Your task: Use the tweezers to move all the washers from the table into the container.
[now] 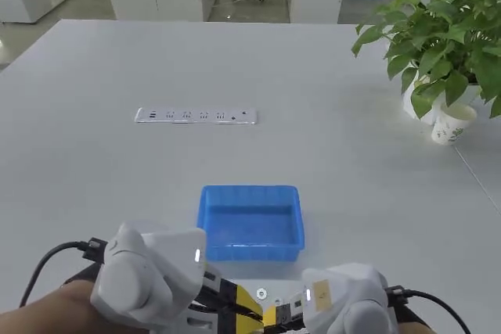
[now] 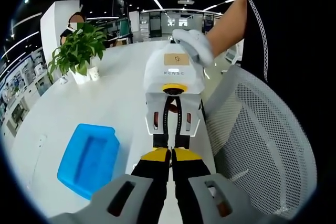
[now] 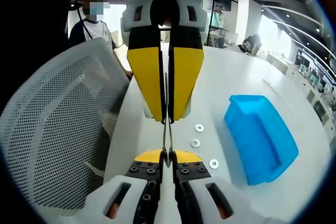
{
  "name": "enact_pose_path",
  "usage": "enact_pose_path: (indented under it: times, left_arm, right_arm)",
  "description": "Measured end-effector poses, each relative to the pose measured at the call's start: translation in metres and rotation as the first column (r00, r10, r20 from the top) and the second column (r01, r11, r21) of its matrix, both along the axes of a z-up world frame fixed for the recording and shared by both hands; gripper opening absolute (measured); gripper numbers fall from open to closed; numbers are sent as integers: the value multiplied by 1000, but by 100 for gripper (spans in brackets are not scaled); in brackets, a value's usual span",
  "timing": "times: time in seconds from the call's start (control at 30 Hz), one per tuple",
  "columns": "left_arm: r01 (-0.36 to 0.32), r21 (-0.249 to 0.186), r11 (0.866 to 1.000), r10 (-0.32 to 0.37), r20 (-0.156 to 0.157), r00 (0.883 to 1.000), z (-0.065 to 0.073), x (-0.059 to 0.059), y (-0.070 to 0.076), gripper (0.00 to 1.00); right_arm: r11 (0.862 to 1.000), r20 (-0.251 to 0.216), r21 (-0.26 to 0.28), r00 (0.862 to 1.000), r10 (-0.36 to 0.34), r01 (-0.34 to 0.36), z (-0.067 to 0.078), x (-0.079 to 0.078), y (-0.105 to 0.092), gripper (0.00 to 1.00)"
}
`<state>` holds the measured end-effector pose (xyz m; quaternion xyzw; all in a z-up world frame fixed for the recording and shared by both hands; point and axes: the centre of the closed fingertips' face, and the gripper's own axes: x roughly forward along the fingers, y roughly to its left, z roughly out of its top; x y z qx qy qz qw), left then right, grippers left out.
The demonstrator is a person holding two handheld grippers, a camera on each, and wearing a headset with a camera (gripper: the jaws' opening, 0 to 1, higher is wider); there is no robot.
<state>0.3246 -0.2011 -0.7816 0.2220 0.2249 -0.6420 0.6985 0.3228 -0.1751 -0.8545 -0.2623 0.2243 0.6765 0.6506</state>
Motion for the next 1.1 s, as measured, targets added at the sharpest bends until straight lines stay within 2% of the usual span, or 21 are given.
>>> enact_pose_path:
  times: [0.33, 1.1]
  left_arm:
    - [11, 13, 1000, -11, 2, 1000, 1, 5, 6, 5]
    - [12, 31, 999, -13, 13, 1000, -2, 22, 8, 5]
  right_arm:
    - [1000, 32, 13, 999, 7, -7, 2, 7, 6, 10]
    - [1000, 39, 17, 999, -10, 10, -3, 25, 13, 12]
